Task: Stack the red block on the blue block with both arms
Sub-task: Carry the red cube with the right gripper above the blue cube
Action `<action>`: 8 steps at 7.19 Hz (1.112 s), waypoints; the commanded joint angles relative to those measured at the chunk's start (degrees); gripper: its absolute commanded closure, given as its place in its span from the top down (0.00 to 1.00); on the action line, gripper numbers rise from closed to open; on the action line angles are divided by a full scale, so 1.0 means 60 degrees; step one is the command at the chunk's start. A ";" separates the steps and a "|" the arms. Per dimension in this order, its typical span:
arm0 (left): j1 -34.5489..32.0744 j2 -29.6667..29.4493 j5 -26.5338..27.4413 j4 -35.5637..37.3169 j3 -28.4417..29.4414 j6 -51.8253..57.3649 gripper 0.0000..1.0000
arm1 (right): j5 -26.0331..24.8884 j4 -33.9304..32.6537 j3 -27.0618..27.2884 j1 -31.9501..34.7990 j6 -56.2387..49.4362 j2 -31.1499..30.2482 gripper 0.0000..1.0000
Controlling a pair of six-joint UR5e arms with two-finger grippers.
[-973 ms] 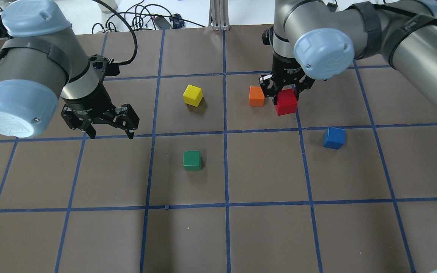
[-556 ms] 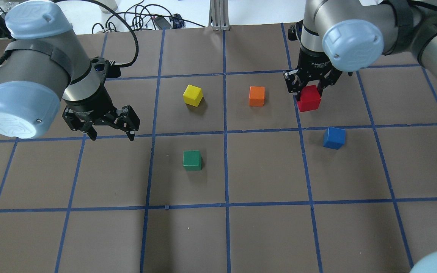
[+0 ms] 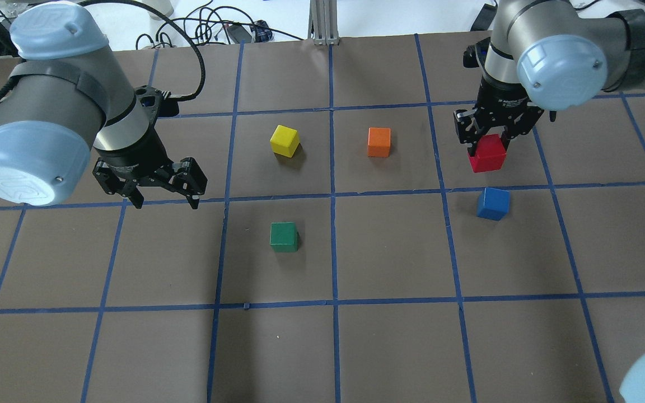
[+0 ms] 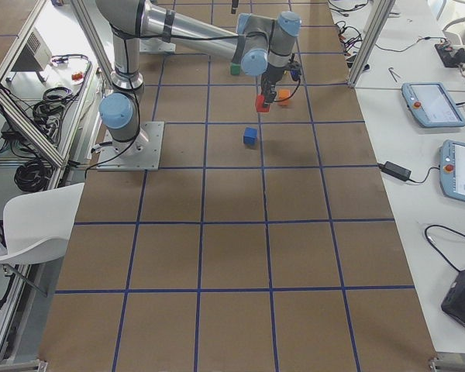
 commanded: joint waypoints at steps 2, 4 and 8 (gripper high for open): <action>0.0000 -0.0025 0.0013 0.0001 -0.0037 0.0000 1.00 | -0.0005 -0.0757 0.0735 -0.0388 0.0953 -0.0099 0.00; 0.0000 -0.0025 0.0013 0.0001 -0.0037 0.0000 1.00 | -0.0048 -0.2438 0.1774 -0.0388 0.1207 -0.0348 0.00; -0.0015 -0.0039 -0.0002 -0.0014 -0.0081 0.0000 1.00 | -0.0488 -0.3075 0.2335 -0.0417 0.1265 -0.0349 0.00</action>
